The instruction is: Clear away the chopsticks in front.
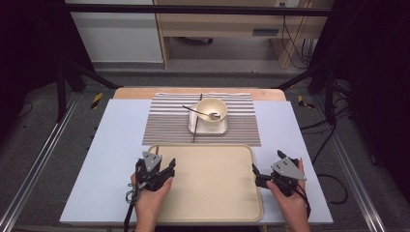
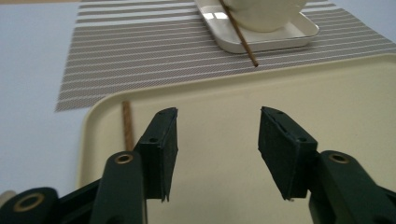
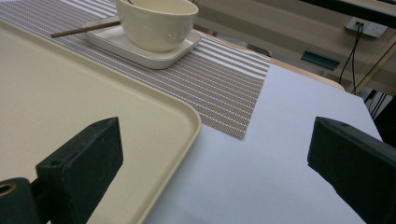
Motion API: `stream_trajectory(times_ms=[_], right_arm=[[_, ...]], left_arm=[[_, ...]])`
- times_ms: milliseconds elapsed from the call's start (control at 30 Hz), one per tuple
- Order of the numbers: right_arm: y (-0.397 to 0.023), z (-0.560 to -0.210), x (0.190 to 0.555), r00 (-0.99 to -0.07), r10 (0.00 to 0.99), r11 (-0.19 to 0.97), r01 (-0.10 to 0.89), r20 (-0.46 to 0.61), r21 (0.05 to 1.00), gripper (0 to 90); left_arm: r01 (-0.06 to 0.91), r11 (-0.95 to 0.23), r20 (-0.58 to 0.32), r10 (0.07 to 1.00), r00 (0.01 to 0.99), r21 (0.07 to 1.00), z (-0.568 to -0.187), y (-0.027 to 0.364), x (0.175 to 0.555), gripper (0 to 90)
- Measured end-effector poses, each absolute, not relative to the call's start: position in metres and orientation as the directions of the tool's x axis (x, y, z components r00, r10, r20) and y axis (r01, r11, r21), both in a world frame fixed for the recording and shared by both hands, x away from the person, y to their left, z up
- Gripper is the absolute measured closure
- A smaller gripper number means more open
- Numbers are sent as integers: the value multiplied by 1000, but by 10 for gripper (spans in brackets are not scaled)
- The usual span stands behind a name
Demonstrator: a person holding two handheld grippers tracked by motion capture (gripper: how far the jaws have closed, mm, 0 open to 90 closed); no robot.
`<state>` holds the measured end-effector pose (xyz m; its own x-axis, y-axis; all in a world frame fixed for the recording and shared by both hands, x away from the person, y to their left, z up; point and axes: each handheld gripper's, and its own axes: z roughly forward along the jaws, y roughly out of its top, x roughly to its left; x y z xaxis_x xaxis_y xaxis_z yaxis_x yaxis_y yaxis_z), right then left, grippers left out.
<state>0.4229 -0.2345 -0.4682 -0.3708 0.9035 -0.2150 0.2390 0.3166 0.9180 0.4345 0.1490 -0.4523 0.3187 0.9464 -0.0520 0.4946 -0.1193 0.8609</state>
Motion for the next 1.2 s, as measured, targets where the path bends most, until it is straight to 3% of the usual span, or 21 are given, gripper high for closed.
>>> stream_trajectory(times_ms=[133, 167, 333, 433, 567, 667, 1200], right_arm=[[-238, -468, 424, -348, 914, 303, 246, -208, 921, 44], [-241, -468, 425, -336, 920, 294, 246, -203, 924, 47], [-246, -467, 424, -311, 934, 262, 258, -177, 930, 47], [-246, -465, 422, -311, 936, 247, 252, -163, 936, 47], [-243, -465, 422, -319, 934, 248, 249, -162, 936, 48], [-244, -465, 423, -320, 937, 228, 249, -142, 941, 48], [-248, -460, 421, -303, 941, 205, 147, -153, 968, 62]], left_arm=[[490, -155, -42, 929, 367, 858, -447, 140, 453, 395], [491, -152, -44, 930, 365, 858, -445, 139, 457, 307], [455, -231, 9, 898, 440, 860, -435, 133, 475, 270], [411, -275, 74, 894, 443, 869, -427, 131, 485, 246], [394, -278, 80, 889, 450, 876, -420, 126, 496, 206], [383, -309, 115, 885, 451, 871, -421, 122, 502, 187], [357, -298, 88, 861, 501, 885, -406, 113, 535, 174]])
